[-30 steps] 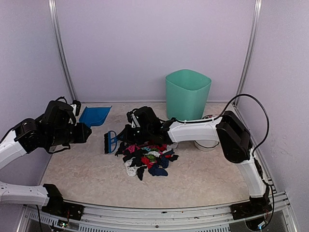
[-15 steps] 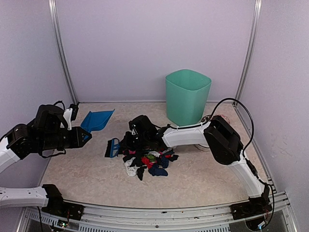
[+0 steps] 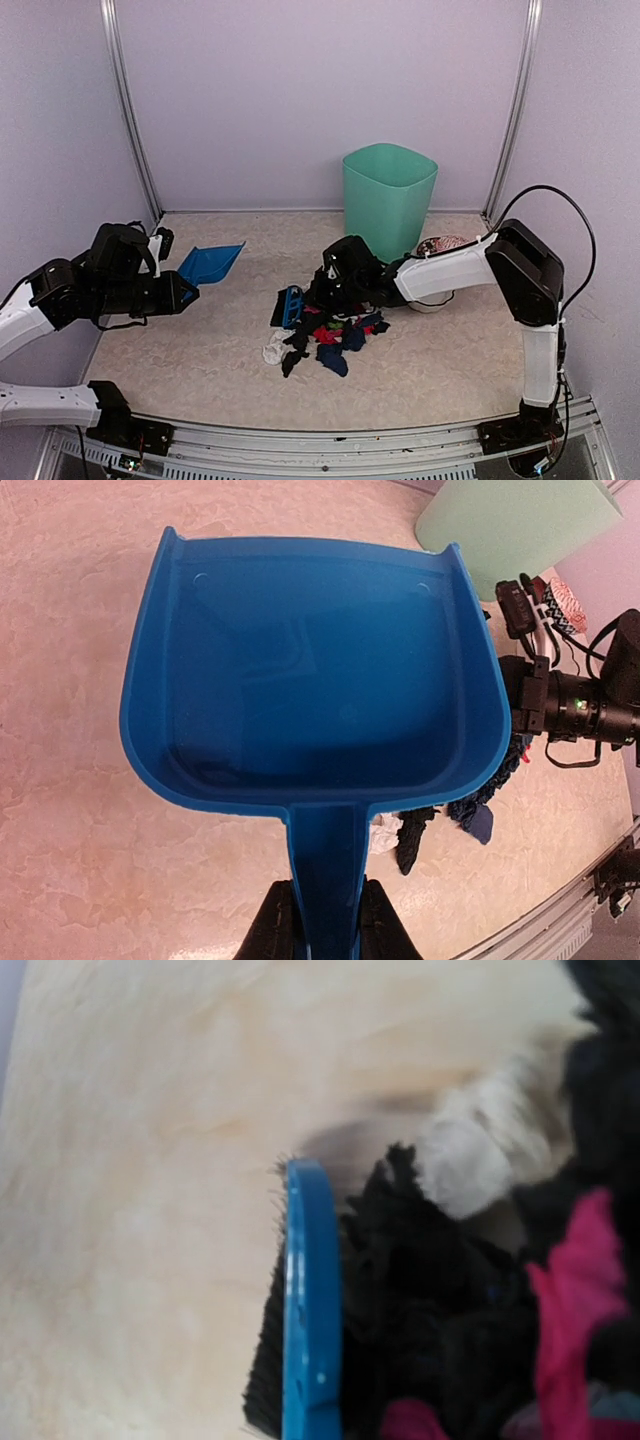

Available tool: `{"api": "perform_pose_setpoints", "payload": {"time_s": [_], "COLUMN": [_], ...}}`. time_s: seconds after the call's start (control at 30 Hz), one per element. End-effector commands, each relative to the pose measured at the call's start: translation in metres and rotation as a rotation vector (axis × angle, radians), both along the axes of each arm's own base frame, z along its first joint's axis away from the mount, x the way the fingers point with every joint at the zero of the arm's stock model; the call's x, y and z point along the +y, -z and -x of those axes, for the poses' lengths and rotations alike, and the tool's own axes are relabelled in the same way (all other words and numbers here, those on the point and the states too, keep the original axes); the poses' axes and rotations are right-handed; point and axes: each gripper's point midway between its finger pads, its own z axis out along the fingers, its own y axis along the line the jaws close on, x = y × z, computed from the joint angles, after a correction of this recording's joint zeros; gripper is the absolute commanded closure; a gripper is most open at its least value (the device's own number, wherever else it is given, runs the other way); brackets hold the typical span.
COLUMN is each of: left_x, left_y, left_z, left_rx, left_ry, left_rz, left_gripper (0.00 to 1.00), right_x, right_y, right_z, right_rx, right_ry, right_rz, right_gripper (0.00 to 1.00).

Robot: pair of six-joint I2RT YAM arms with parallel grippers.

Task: Sweep away the paper scraps from the table
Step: Sweep the paper scraps at the center of the board, then move the trash bin to the center of the board.

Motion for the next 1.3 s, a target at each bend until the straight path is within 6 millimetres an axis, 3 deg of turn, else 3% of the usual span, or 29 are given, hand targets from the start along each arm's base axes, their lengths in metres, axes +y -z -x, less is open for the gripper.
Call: {"api": "perform_pose_setpoints", "payload": {"time_s": [0.0, 0.13, 0.37, 0.57, 0.93, 1.03, 1.13, 1.27], "left_x": [-0.012, -0.021, -0.035, -0.051, -0.066, -0.071, -0.072, -0.077], "left_y": [0.001, 0.009, 0.017, 0.018, 0.020, 0.024, 0.033, 0.038], "left_z": [-0.009, -0.013, -0.015, 0.000, 0.039, 0.050, 0.056, 0.058], "left_rx": [-0.008, 0.004, 0.016, 0.045, 0.084, 0.097, 0.113, 0.117], "left_ry": [0.005, 0.017, 0.081, 0.132, 0.191, 0.207, 0.209, 0.215], "left_rz": [0.041, 0.039, 0.021, 0.019, -0.047, -0.056, -0.067, -0.058], "left_gripper": [1.00, 1.00, 1.00, 1.00, 1.00, 1.00, 1.00, 1.00], "right_x": [-0.050, -0.068, -0.059, -0.072, -0.118, -0.129, -0.154, -0.184], "right_y": [0.010, -0.009, -0.073, -0.117, -0.151, -0.177, -0.205, -0.245], "right_z": [-0.003, -0.004, 0.005, 0.011, 0.004, 0.000, -0.008, -0.004], "right_rx": [-0.022, -0.066, -0.193, -0.280, -0.514, -0.634, -0.746, -0.852], "right_ry": [0.053, 0.062, -0.057, -0.100, -0.214, -0.235, -0.217, -0.243], "right_rz": [0.139, 0.142, 0.049, 0.048, 0.244, 0.312, 0.459, 0.578], "right_gripper": [1.00, 1.00, 1.00, 1.00, 1.00, 1.00, 1.00, 1.00]}}
